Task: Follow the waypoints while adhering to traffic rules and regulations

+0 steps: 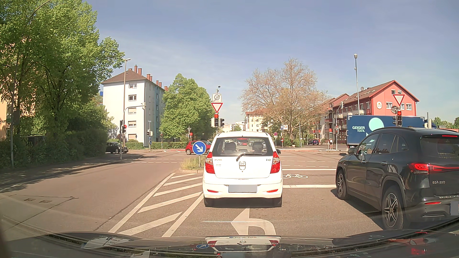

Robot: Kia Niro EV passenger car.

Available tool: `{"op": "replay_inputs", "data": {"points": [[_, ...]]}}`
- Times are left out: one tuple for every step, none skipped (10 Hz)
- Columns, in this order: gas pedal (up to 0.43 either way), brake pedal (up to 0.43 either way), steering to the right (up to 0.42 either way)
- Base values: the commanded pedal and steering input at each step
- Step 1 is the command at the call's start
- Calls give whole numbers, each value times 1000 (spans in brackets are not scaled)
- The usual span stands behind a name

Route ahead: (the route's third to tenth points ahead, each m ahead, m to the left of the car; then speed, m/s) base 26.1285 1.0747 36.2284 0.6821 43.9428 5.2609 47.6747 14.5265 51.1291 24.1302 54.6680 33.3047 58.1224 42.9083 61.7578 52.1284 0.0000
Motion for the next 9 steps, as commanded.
{"op": "replay_inputs", "data": {"points": [[0, 274, -7], [0, 268, -7], [0, 274, -7], [0, 274, -7], [0, 274, -7], [0, 274, -7], [0, 274, -7], [0, 268, -6], [0, 274, -2]]}}
